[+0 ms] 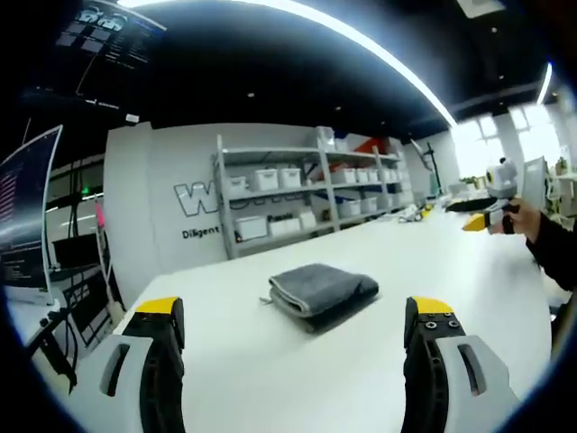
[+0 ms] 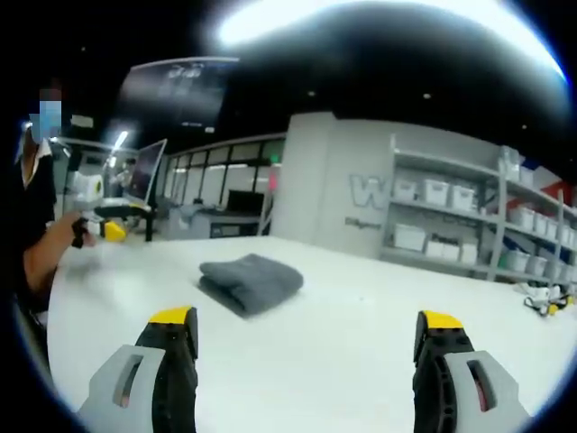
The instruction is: Open the folded towel by lifting each exposed corner and separating the folded layers until the towel lies flat within the target outline without major curled edges
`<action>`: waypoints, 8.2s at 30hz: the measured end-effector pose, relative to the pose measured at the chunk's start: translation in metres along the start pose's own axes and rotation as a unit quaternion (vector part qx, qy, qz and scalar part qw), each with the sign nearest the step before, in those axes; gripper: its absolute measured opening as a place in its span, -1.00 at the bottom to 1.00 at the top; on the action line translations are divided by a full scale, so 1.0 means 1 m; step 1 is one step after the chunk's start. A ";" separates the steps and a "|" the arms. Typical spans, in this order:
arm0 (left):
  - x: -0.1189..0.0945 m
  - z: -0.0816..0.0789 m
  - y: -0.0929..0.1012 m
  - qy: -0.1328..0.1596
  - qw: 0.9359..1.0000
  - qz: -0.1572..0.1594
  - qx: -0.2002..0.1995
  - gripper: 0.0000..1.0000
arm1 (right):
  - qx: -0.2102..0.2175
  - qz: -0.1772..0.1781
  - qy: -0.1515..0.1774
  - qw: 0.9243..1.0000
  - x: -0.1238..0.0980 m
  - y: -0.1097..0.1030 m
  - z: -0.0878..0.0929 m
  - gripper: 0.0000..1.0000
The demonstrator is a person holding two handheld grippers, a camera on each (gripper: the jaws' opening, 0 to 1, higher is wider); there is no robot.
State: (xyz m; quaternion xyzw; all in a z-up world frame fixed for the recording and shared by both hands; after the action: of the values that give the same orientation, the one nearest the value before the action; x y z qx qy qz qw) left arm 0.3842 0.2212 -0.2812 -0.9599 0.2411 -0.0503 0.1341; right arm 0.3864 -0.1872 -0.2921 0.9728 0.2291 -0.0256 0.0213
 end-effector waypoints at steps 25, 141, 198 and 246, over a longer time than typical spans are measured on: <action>-0.005 -0.009 0.030 0.018 1.000 0.008 -0.021 1.00 | 0.006 0.006 0.001 1.000 -0.006 0.006 0.002 0.99; 0.103 -0.016 -0.062 -0.017 0.999 0.048 0.013 0.99 | -0.082 -0.042 0.011 0.996 0.118 0.018 -0.081 0.99; 0.146 0.070 -0.004 -0.085 0.994 0.069 0.007 0.81 | -0.052 -0.116 -0.028 0.991 0.168 -0.035 0.014 0.78; 0.168 0.099 0.016 -0.142 0.983 0.111 -0.027 -0.40 | -0.024 -0.148 -0.112 0.982 0.190 -0.069 0.070 -0.36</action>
State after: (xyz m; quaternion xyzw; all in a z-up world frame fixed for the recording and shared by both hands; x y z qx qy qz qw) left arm 0.5408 0.1503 -0.3758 -0.9277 0.3261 0.1084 0.1460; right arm 0.5222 -0.0449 -0.3751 0.9182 0.3674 -0.1322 0.0660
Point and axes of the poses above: the point that each gripper's makers call its tool centre point, and the gripper's own axes: x roughly forward along the fingers, y roughly to its right, z roughly out of its underside, the point moved 4 cm from there along -x, roughly backward along the fingers, and after that the axes turned 7 degrees about x, right-handed, at the moved point
